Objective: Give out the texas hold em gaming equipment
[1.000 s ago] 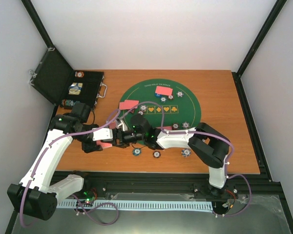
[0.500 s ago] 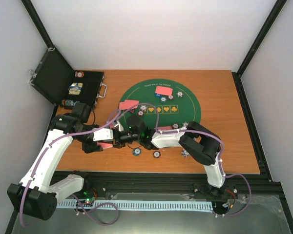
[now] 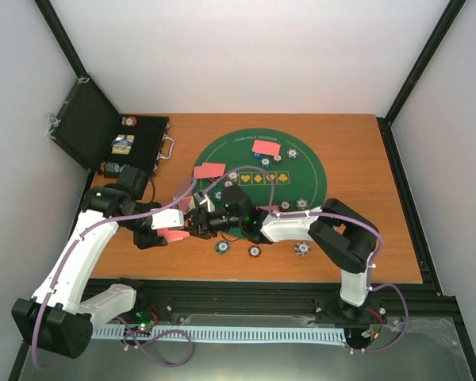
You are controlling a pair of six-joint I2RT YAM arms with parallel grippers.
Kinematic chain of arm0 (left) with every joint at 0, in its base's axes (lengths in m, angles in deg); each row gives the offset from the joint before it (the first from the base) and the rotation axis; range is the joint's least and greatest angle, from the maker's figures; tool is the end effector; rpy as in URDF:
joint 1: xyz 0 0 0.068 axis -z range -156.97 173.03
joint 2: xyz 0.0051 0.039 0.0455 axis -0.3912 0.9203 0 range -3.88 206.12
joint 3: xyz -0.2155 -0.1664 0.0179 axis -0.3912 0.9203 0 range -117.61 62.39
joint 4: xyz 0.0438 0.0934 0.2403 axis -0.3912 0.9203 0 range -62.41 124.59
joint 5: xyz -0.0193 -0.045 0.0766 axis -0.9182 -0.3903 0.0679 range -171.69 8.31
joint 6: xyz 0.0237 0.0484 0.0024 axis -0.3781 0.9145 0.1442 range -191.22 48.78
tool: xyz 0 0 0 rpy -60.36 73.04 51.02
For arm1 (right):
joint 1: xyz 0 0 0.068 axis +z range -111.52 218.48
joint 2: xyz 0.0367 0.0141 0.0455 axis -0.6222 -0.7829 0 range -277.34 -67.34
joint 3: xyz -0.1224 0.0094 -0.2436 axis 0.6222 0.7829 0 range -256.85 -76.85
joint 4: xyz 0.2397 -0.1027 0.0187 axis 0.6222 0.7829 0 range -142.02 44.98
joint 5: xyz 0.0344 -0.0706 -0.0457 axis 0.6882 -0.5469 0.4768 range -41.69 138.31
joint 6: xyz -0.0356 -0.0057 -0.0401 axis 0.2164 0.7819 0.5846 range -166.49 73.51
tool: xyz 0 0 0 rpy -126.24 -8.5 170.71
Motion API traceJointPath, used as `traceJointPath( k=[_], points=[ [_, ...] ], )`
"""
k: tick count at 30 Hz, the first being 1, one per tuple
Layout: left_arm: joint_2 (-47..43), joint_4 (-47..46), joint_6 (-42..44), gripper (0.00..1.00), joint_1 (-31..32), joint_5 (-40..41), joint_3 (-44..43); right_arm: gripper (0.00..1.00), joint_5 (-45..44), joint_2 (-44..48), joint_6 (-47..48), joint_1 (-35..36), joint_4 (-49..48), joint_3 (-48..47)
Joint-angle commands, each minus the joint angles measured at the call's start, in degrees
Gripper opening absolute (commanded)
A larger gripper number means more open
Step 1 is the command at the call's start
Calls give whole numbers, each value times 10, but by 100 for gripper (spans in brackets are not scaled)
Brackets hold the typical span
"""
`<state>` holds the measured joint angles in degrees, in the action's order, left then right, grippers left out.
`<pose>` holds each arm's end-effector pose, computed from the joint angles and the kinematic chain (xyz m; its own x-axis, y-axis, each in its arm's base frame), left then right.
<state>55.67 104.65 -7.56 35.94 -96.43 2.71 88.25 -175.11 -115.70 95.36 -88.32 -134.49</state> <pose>0.1497 -0.0436 0.2960 -0.1773 0.9298 -0.3226 0.9716 0.2175 0.0928 0.2005 0.3491 0.1911 -0.9651 -0.1676 -0.2012 -0.2267 0.1505 0.9623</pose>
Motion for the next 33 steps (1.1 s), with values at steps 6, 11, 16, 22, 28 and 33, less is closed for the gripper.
traceJointPath(
  k=[6,11,16,22,28,33],
  points=[
    [-11,2,9,1,-1,-1,-21,46,-13,29,23,-13,64,16],
    [-13,-1,12,1,-1,7,-15,36,-19,52,33,-14,86,20],
    [-15,-3,13,1,-1,8,-11,28,-24,71,30,-15,88,30],
    [-16,-4,13,1,-1,11,-14,7,-30,93,36,-16,107,30],
    [-14,-5,13,1,-1,15,-13,3,-31,119,33,-26,113,36],
    [-16,-4,14,1,-1,18,-11,3,-26,158,58,-59,156,60]
  ],
)
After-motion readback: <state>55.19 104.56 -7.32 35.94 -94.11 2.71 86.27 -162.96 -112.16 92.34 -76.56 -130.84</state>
